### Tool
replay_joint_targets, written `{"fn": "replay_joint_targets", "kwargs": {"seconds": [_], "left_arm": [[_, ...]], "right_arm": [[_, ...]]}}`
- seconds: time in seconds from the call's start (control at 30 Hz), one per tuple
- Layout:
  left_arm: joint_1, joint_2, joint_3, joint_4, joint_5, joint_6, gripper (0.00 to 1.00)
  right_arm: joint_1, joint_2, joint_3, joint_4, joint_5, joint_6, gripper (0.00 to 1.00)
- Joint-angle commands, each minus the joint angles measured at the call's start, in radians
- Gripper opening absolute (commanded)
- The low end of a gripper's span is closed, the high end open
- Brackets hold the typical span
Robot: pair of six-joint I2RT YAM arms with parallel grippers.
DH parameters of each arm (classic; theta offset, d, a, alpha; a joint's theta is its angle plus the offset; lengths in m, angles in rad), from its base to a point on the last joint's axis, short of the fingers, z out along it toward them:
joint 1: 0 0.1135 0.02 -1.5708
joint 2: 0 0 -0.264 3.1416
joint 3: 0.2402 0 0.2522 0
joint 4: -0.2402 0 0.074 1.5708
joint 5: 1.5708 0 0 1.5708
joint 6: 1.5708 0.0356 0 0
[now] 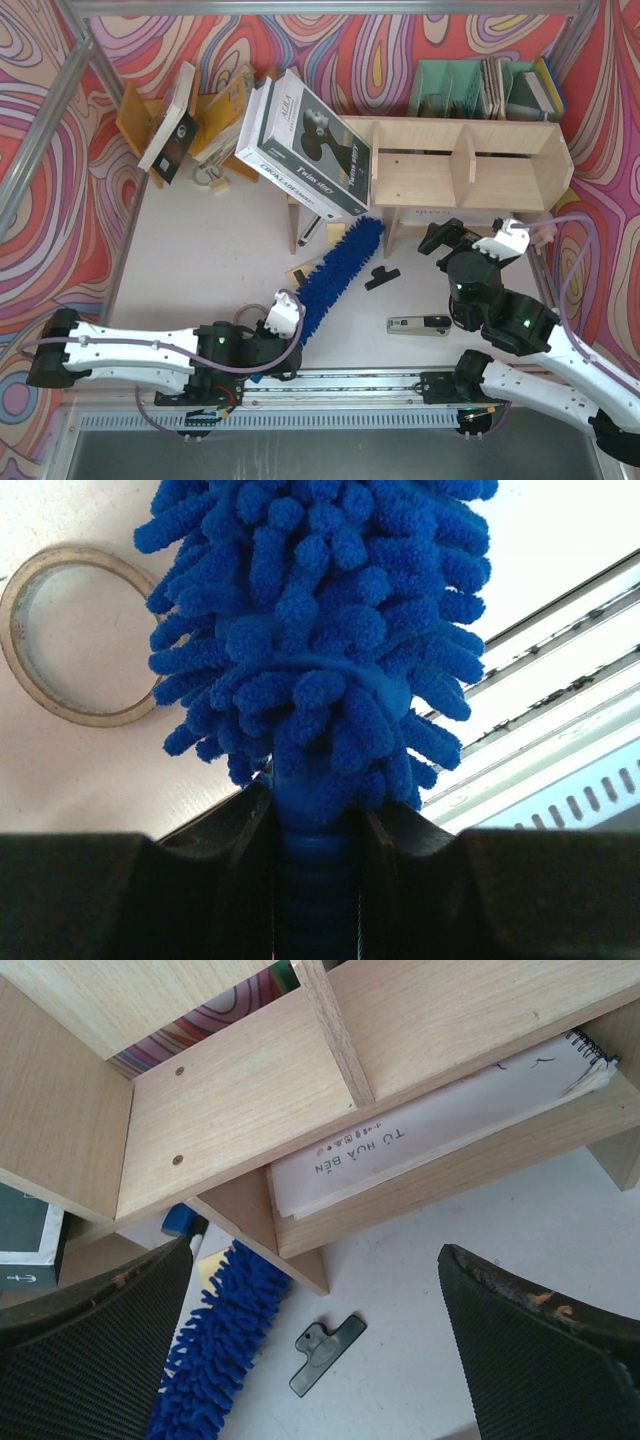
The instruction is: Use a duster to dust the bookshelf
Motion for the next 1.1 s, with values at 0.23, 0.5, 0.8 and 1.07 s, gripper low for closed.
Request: {"fn": "replay_joint_targets", "kwargs": {"seconds": [0.23,0.5,0.8,1.07], "left_arm": [[-0.005,-0.057,0.145,0.047,-0.049,0.083,0.0],[-0.005,0.007,0.097,0.078,-0.01,0.066,0.0],[0.031,0.101,0.005,0.217,0.07,0.064,0.0],[0.043,0.184,0.047,0.211,0.07,0.082,0.0]], "right_arm": [[-0.004,0.001,0.001,0.003,0.008,0.023,0.99],[-0.003,-0.01,-0.006,-0.001,0.014,0.025,0.99],[-0.003,-0.012,-0.005,-0.002,0.011,0.022,0.99],[-0.003,-0.022,-0.006,-0.007,0.013,0.025,0.99]]}}
